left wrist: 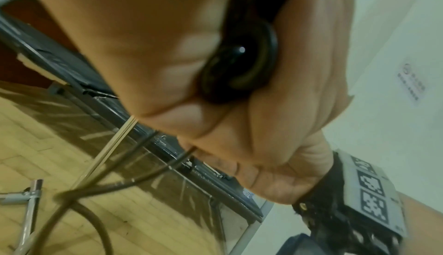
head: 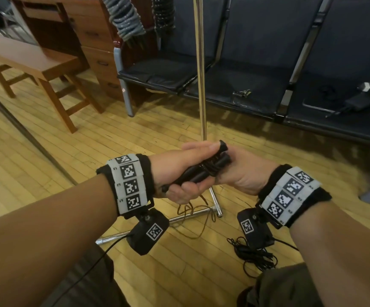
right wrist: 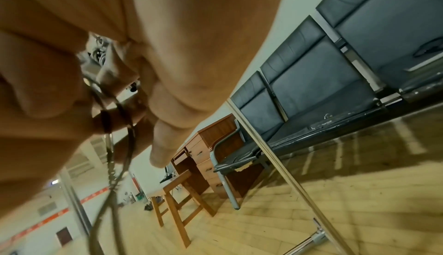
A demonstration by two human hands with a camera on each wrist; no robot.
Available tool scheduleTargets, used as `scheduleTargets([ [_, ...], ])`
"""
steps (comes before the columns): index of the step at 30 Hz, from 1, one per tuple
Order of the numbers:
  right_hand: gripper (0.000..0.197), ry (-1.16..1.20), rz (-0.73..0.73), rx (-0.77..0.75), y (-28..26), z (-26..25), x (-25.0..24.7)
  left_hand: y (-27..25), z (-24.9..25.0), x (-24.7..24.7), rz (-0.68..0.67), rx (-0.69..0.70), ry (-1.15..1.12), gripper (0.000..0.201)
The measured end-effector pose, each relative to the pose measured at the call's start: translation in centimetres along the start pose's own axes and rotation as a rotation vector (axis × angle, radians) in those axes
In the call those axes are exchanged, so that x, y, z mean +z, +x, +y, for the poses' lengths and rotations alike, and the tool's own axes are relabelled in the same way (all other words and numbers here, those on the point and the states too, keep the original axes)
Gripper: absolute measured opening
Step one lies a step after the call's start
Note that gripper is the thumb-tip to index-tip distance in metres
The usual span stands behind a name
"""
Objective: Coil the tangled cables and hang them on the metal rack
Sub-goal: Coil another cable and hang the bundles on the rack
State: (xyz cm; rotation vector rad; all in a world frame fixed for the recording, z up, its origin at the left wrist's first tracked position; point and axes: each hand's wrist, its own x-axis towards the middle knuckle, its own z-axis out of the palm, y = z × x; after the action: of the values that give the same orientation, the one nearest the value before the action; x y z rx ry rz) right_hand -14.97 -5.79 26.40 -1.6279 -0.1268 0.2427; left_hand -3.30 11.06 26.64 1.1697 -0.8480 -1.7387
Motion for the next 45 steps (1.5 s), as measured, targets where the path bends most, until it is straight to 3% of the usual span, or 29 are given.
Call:
scheduleTargets([
  [3,0.025,-0.122,0.106,0.005,0.4,0.5,0.3,-0.1,0.8,0.0,0.030,0.043,0.059,0.066],
  [7,0.013,-0.048,0.238,0.176,0.7,0.9,1.0,-1.0,1.8,-0.9,0.151,0.056,0.026,0.032],
  [10,0.016,-0.155,0.235,0.300,0.9,1.1,1.0,-1.4,2.1,-1.1,0.354,-0.044,0.223,0.010],
  [13,0.026,-0.418,0.223,0.420,1.0,1.4,0.9,-1.3,2.0,-0.8,0.583,-0.165,0.412,0.018],
  [17,0.028,-0.814,0.149,0.349,0.9,0.9,1.8,-0.5,1.8,-0.3,0.808,-0.286,0.589,0.015],
  [21,0.028,-0.948,0.118,0.328,1.0,0.6,2.2,1.1,1.3,0.5,0.897,-0.435,0.849,0.019],
  [24,0.026,-1.009,0.137,0.285,0.9,0.4,1.8,1.7,0.8,0.9,0.890,-0.510,1.026,0.019],
  [28,0.026,-1.021,0.141,0.273,0.8,0.6,1.4,2.2,0.3,1.1,0.929,-0.494,1.274,0.020],
  [33,0.023,-1.009,0.166,0.258,0.6,0.3,1.1,2.2,0.2,1.1,1.003,-0.458,1.261,0.024],
  [36,0.024,-1.018,0.147,0.254,0.6,0.3,1.6,2.5,0.5,1.9,0.995,-0.540,1.298,0.030],
  [38,0.025,-1.058,0.097,0.265,0.9,0.4,2.4,2.9,0.5,2.7,0.941,-0.643,1.360,0.037],
  [41,0.024,-1.121,0.019,0.273,1.0,0.7,3.0,3.4,0.3,3.5,0.723,-0.740,1.509,0.039],
  [45,0.020,-1.067,0.062,0.235,0.4,0.2,2.1,3.2,0.5,3.2,0.587,-0.709,1.561,0.031],
])
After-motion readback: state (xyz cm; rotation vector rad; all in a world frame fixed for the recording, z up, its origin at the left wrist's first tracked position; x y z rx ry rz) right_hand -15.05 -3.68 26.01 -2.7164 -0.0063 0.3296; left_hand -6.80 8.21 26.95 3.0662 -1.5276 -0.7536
